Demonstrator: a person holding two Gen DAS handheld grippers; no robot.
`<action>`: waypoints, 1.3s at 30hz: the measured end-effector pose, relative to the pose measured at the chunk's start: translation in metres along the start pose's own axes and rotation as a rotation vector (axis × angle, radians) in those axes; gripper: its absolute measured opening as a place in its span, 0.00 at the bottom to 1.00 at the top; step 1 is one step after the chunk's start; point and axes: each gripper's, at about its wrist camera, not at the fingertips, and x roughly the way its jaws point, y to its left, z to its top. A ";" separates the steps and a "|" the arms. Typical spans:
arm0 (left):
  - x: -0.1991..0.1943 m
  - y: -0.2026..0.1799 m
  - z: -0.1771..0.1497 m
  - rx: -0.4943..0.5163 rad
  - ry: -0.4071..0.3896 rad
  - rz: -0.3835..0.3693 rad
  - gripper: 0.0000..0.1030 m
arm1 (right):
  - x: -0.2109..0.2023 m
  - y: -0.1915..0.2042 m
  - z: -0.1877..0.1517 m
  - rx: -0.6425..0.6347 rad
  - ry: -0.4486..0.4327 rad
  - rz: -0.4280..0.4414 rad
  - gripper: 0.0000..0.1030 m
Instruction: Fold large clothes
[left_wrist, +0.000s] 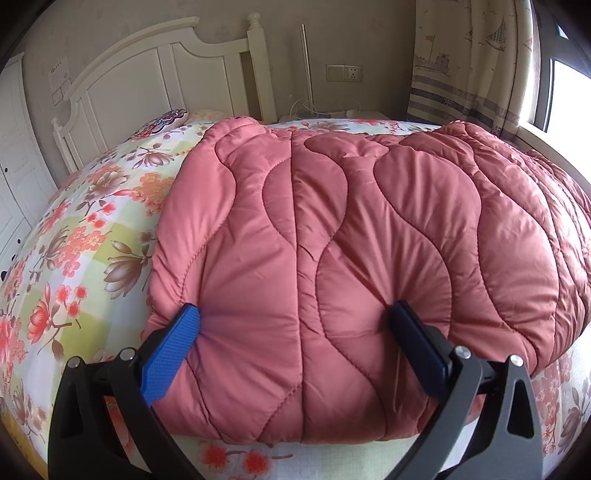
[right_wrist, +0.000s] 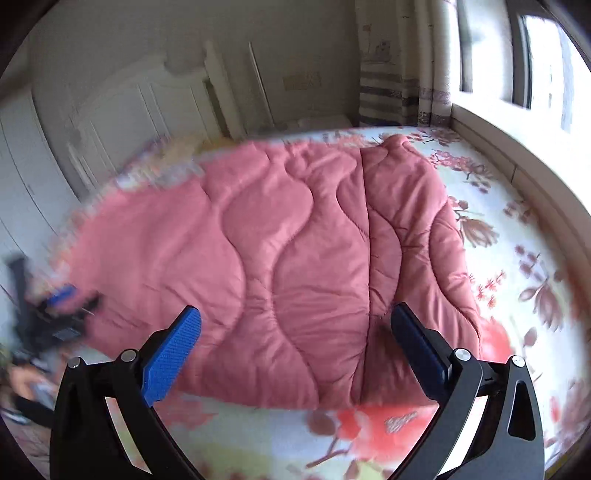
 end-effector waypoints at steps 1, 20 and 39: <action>0.000 0.000 0.000 -0.001 0.000 0.003 0.98 | -0.015 -0.010 -0.005 0.058 -0.018 0.040 0.95; -0.001 -0.006 -0.003 0.023 0.009 -0.006 0.98 | 0.051 -0.024 -0.021 0.470 -0.084 0.095 0.96; -0.066 -0.102 0.092 0.161 -0.127 0.023 0.98 | -0.017 -0.056 -0.061 0.558 -0.283 0.300 0.33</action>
